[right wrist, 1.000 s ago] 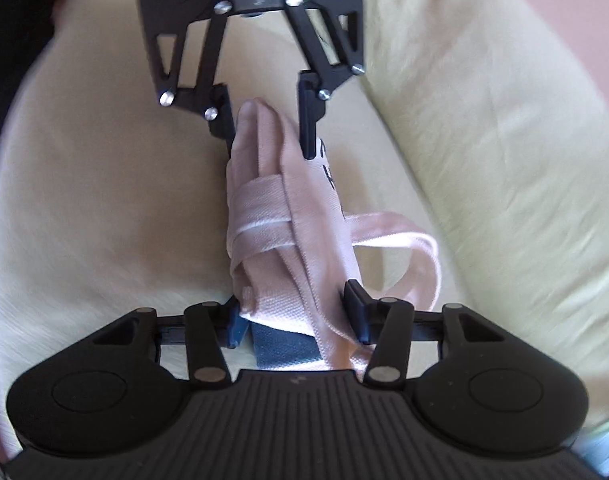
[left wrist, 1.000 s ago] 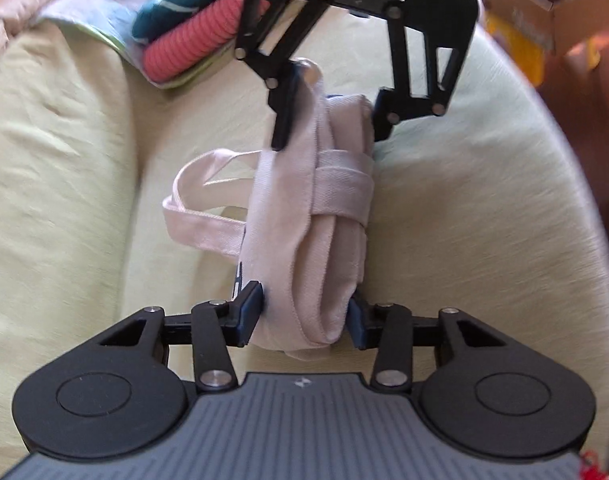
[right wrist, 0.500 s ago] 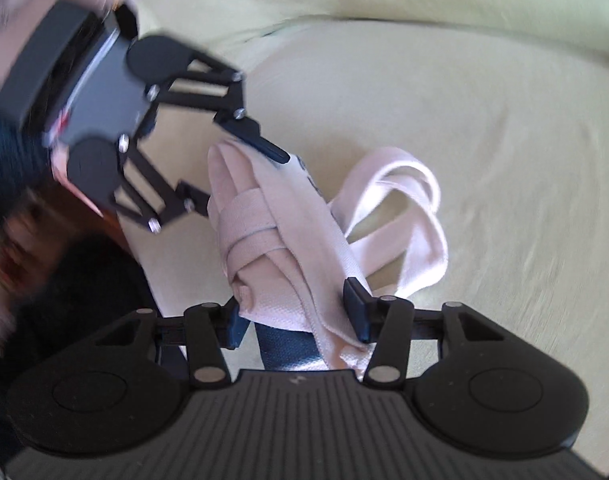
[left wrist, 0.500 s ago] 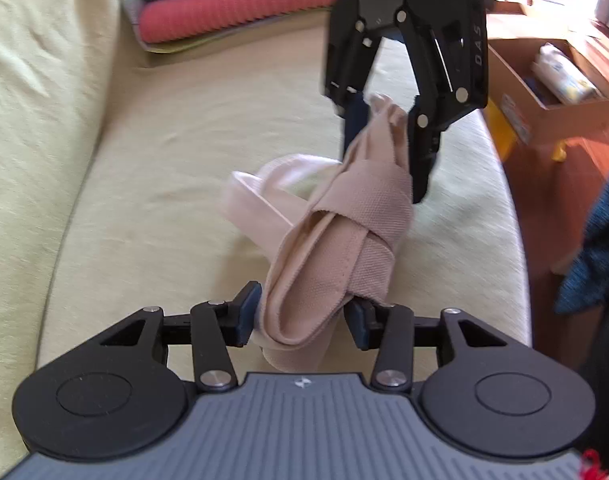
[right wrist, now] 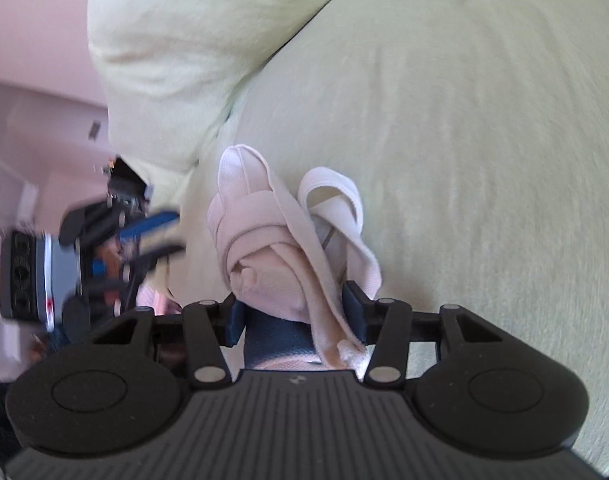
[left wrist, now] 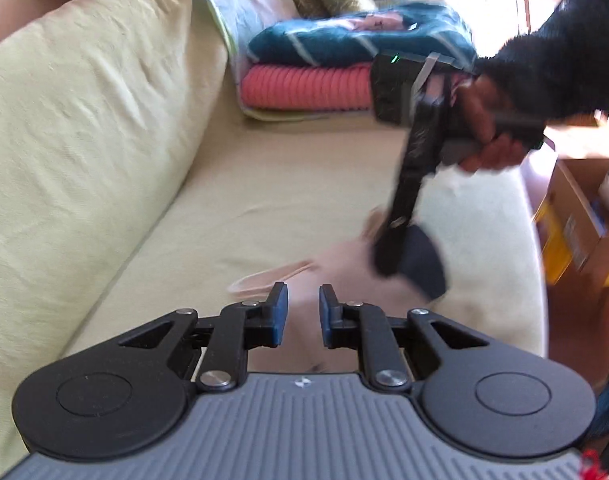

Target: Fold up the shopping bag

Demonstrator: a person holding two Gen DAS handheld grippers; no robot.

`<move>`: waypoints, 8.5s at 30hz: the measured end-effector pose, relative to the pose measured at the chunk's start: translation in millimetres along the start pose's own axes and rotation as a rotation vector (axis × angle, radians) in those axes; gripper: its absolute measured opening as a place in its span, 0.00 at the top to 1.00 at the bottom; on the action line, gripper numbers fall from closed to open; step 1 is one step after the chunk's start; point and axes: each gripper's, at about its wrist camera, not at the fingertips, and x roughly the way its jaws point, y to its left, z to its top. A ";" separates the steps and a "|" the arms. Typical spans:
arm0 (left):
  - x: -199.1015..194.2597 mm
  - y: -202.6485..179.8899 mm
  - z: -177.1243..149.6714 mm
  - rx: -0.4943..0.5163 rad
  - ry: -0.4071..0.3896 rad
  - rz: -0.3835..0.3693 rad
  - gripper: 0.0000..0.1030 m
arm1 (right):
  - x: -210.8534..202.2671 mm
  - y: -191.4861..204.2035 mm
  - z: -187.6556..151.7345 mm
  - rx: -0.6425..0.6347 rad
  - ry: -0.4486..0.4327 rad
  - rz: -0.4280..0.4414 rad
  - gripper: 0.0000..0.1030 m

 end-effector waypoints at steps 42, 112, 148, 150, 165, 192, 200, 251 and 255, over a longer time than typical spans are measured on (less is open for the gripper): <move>52.3 -23.6 34.1 0.088 0.190 0.032 0.82 | 104.0 116.1 -99.2 -0.936 -0.351 -1.214 0.82; 99.5 63.2 -57.0 -1.293 -0.014 -0.085 0.44 | 201.3 97.2 -105.5 -1.430 -0.329 -1.399 0.36; 64.5 -211.8 88.4 -0.607 0.281 -0.513 0.48 | 48.3 142.0 -307.4 -0.648 -0.489 -1.575 0.61; 62.7 -256.9 103.9 -0.509 0.300 -0.565 0.48 | 34.0 140.9 -337.5 -0.534 -0.524 -1.633 0.61; 116.9 -535.0 189.4 0.154 0.494 -0.636 0.48 | -86.8 56.9 -472.5 0.219 -0.836 -1.677 0.60; 265.1 -680.0 146.5 0.513 0.763 -0.595 0.49 | -152.9 -110.4 -512.0 0.877 -0.948 -1.235 0.47; 268.4 -684.1 132.2 0.522 0.749 -0.598 0.46 | -158.2 -116.6 -533.5 0.881 -0.949 -1.130 0.60; 211.2 -553.3 135.6 0.072 0.570 -0.685 0.80 | -166.0 -45.8 -555.4 0.830 -0.973 -1.283 0.42; 195.2 -538.8 133.4 0.056 0.551 -0.646 0.76 | -164.4 -38.2 -557.9 0.825 -0.981 -1.295 0.41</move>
